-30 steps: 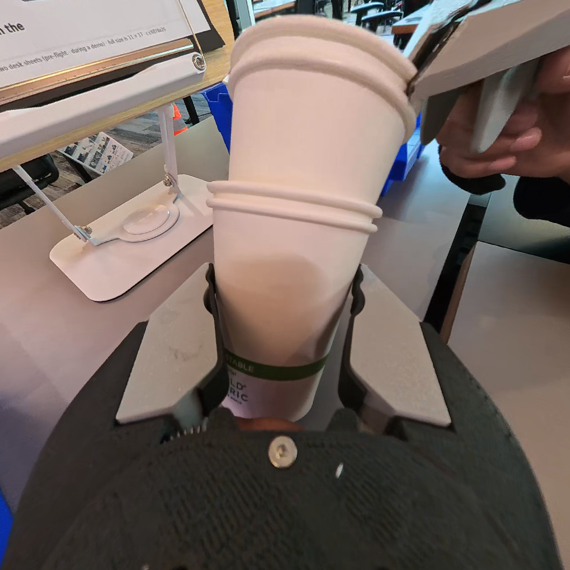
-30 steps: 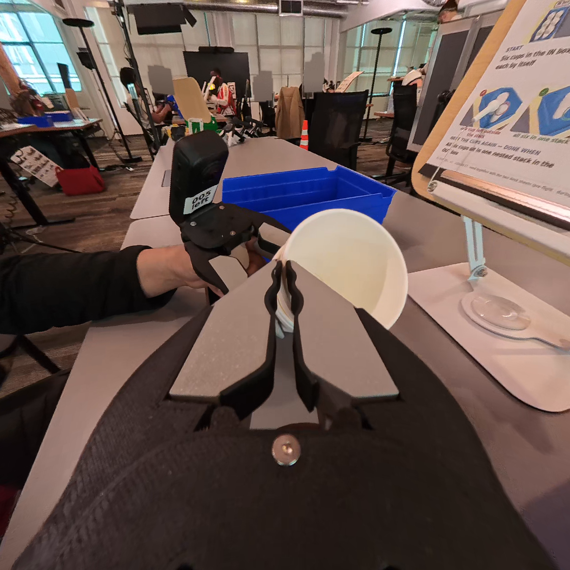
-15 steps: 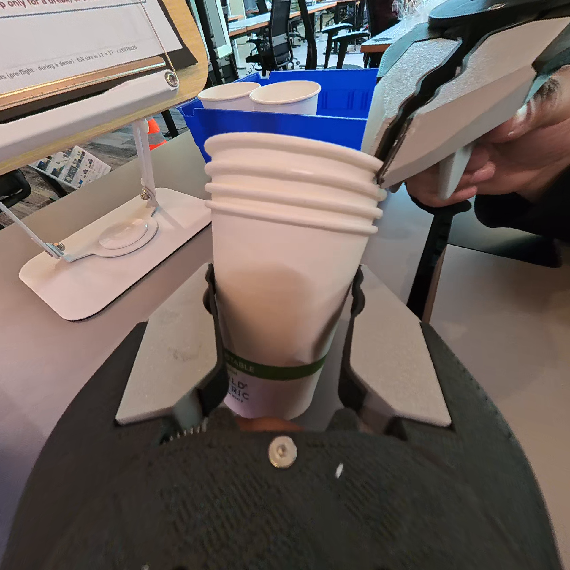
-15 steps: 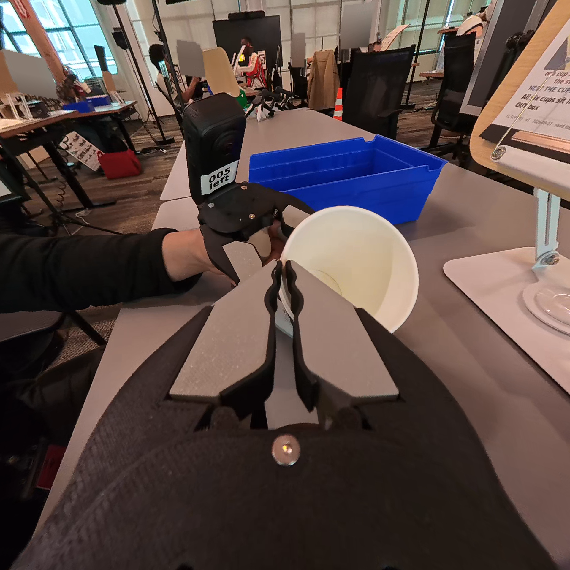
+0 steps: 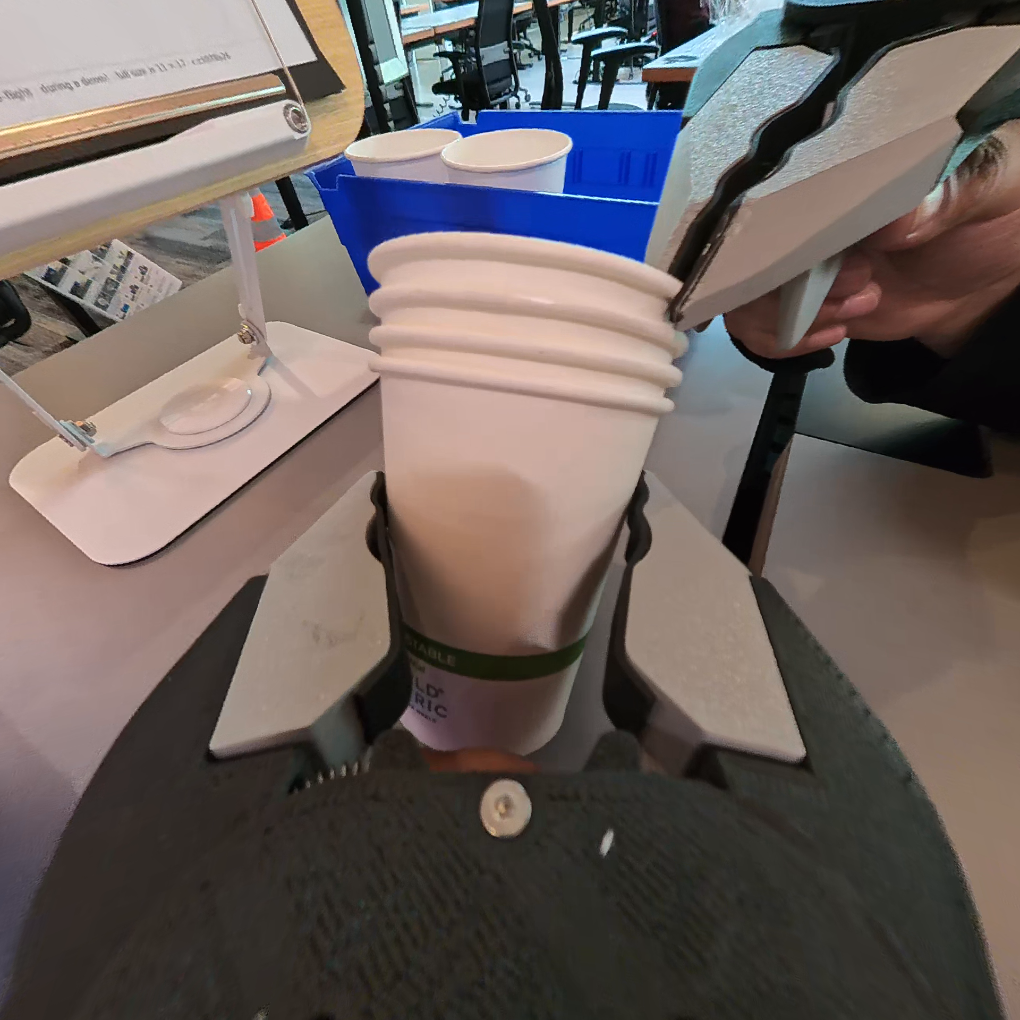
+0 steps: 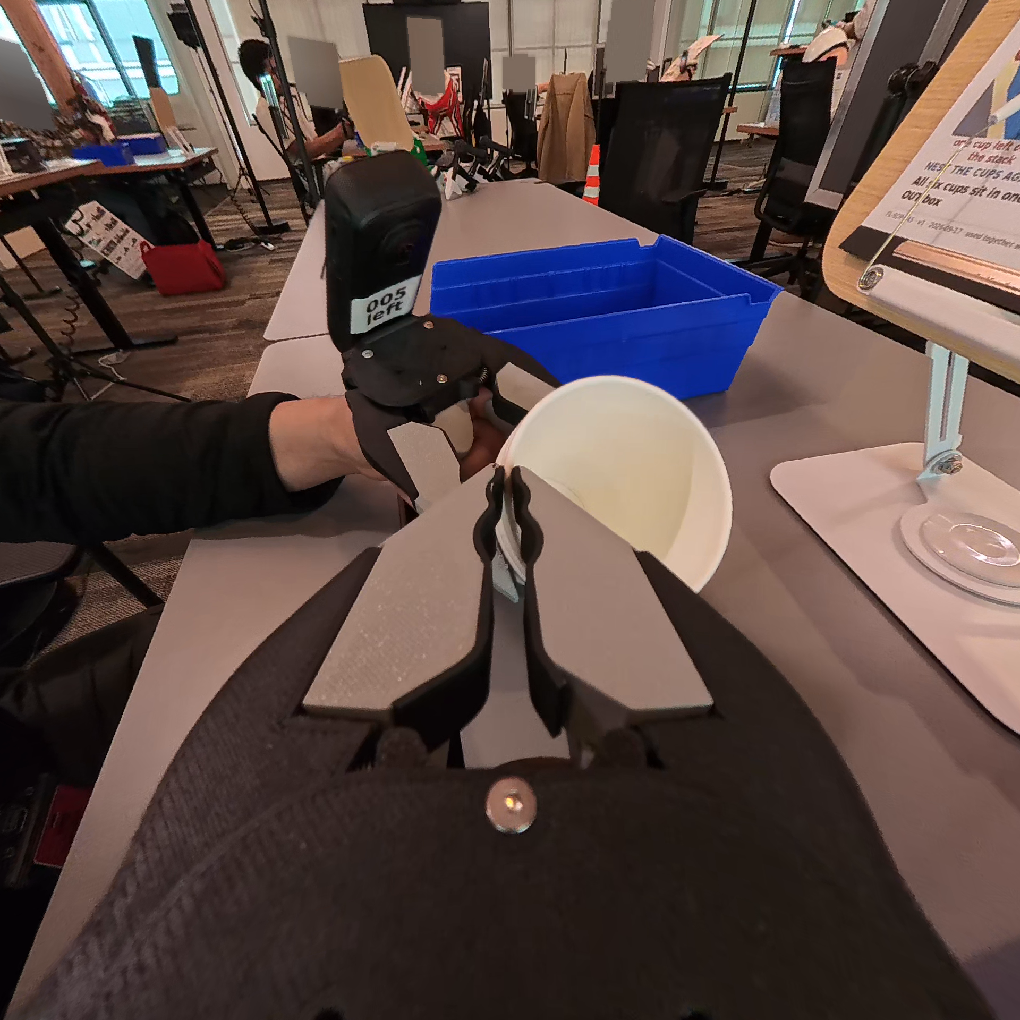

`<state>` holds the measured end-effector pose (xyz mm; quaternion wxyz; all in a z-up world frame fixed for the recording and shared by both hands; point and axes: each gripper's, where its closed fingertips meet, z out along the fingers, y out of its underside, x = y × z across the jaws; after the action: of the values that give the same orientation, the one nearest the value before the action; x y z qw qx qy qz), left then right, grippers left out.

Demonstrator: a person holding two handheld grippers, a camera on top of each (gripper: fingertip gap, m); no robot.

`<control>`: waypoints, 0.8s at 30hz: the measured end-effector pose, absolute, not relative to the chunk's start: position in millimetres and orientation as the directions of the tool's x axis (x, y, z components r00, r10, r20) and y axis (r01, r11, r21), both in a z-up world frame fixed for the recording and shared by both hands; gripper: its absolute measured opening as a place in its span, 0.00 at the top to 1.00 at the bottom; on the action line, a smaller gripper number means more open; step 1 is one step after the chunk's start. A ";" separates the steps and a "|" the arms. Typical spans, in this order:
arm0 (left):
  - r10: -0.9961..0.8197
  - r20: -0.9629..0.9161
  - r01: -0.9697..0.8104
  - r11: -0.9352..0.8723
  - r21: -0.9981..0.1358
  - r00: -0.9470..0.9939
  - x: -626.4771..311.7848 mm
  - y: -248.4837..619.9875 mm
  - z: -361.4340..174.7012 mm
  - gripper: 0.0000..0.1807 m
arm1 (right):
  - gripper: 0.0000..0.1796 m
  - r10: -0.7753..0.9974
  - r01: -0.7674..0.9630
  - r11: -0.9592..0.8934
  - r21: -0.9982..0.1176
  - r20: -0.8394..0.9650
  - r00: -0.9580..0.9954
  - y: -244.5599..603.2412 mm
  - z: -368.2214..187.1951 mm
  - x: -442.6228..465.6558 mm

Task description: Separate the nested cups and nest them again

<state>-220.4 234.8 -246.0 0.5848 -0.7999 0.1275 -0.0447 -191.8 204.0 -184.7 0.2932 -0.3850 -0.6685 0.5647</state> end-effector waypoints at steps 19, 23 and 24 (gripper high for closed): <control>-0.219 -0.086 -0.147 -0.279 -0.949 0.972 -230.8 234.0 -243.9 0.53 | 1.00 0.890 0.078 0.055 -0.995 0.013 -0.456 226.3 -155.8 -181.4; -0.201 -0.066 -0.122 -0.282 -0.951 0.977 -236.6 233.6 -243.5 0.52 | 1.00 0.909 0.005 0.015 -1.000 0.012 -0.416 241.0 -136.4 -172.9; -0.192 -0.062 -0.115 -0.281 -0.953 0.979 -238.4 233.7 -243.2 0.52 | 1.00 0.914 -0.019 0.002 -1.000 0.010 -0.405 245.6 -130.4 -169.9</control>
<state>-238.4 233.7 -243.2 0.5917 -0.7998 0.0960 -0.0325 -169.9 245.6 -130.4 0.3917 -0.3795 -0.5895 0.5958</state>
